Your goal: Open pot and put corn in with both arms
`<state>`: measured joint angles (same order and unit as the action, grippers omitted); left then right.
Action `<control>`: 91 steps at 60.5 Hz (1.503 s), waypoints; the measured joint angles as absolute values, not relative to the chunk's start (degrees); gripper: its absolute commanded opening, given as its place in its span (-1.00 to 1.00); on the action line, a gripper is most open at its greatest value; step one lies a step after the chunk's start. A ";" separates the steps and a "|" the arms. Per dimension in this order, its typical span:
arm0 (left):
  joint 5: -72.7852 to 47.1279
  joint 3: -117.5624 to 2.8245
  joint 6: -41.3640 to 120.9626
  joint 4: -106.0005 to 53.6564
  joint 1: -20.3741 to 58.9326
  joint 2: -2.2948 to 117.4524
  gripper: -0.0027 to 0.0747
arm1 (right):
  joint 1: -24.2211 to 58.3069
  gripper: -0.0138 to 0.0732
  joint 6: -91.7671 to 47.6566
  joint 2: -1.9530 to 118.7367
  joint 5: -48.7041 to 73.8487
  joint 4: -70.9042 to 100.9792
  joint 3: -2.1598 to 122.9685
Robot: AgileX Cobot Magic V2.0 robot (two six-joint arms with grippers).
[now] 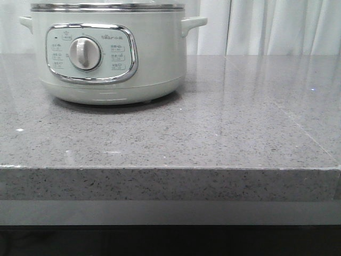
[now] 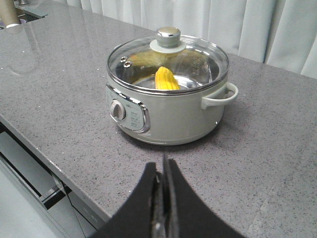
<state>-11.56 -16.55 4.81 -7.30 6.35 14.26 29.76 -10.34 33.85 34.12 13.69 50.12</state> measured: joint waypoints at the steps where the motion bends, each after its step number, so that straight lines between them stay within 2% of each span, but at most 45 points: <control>1: -11.25 -15.66 4.81 -7.45 5.99 13.45 -0.98 | 29.76 -0.84 -10.34 33.85 34.12 13.69 50.12; 24: -4.24 0.33 4.81 -11.89 1.35 -0.25 -0.98 | 29.76 -0.84 -10.34 33.85 34.12 13.69 50.12; 64: -2.33 0.34 4.81 -13.42 1.35 -0.25 -0.98 | 29.76 -0.84 -10.34 33.85 34.15 13.69 50.12; 91: -2.85 0.34 -1.82 -5.27 1.35 -0.25 -0.98 | 29.76 -0.84 -10.34 33.85 34.15 13.69 50.12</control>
